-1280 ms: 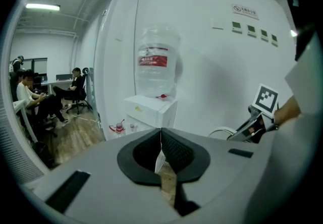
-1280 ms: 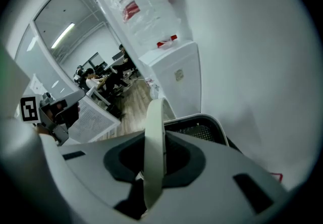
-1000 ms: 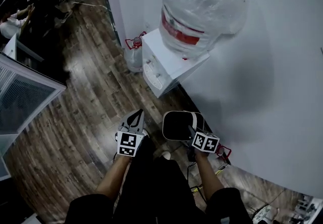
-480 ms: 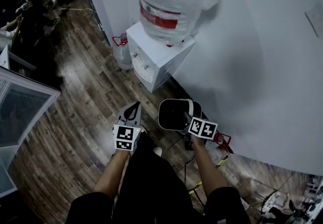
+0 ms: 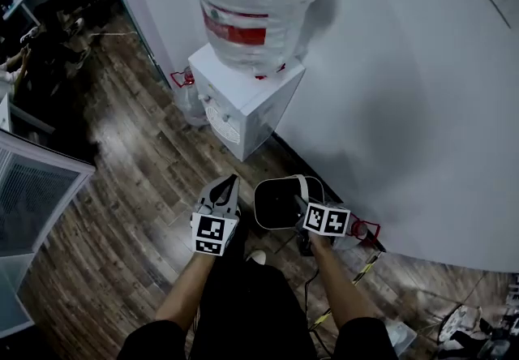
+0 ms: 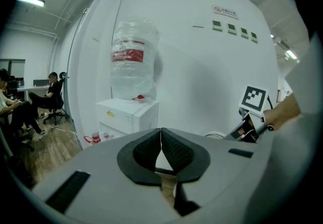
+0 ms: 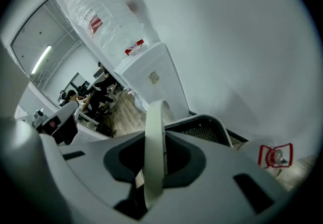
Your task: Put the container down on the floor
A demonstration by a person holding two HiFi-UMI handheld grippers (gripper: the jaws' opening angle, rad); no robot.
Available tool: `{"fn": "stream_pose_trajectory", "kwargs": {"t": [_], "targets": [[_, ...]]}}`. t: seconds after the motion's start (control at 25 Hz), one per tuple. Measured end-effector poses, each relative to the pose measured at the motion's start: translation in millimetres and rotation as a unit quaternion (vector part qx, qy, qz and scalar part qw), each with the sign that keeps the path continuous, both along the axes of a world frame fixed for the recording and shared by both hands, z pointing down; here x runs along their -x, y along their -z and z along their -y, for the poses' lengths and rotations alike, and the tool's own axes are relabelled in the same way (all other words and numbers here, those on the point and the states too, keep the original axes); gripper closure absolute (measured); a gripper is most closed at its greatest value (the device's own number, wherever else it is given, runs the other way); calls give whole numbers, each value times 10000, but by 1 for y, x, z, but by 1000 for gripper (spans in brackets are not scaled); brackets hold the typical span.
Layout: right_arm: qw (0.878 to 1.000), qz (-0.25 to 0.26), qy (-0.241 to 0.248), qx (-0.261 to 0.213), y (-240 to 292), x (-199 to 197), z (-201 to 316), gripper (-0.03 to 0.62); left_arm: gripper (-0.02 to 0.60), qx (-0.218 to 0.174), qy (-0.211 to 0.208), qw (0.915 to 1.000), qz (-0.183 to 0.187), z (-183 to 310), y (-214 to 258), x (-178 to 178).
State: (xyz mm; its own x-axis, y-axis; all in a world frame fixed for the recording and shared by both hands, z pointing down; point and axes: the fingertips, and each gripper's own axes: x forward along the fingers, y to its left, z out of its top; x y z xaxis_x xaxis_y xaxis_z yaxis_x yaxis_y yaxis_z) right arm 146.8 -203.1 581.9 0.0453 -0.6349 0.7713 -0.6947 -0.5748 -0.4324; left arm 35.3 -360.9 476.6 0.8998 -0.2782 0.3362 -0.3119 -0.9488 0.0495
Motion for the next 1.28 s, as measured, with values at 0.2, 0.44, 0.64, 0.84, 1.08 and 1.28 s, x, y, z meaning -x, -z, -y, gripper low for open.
{"fn": "stream_pose_trajectory", "kwargs": {"t": [0.2,0.44,0.64,0.84,1.08,1.28], "targets": [[9999,-61,9,-92,-31,-5,7,523,566,0,-9,10000,-92,16,-35,-19],[9999,-57,-28,-143,-60,-9,21,523,566,16,-144,9999,-61,31,-74,-31],[9997,-124,19,-192,-80,-19,37,523,566,-155,-429,9989,-51,38,-99,-43],[9994,-225,164,-205,-113,-30,55,523,566,-141,-651,9977,-77,46,-129,-62],[9992,-204,232,-245,-150,-39,68,523,566,-113,-943,9954,-99,46,-163,-80],[9991,-211,282,-246,-174,-51,81,523,566,-141,-1194,9927,-55,54,-185,-92]]}}
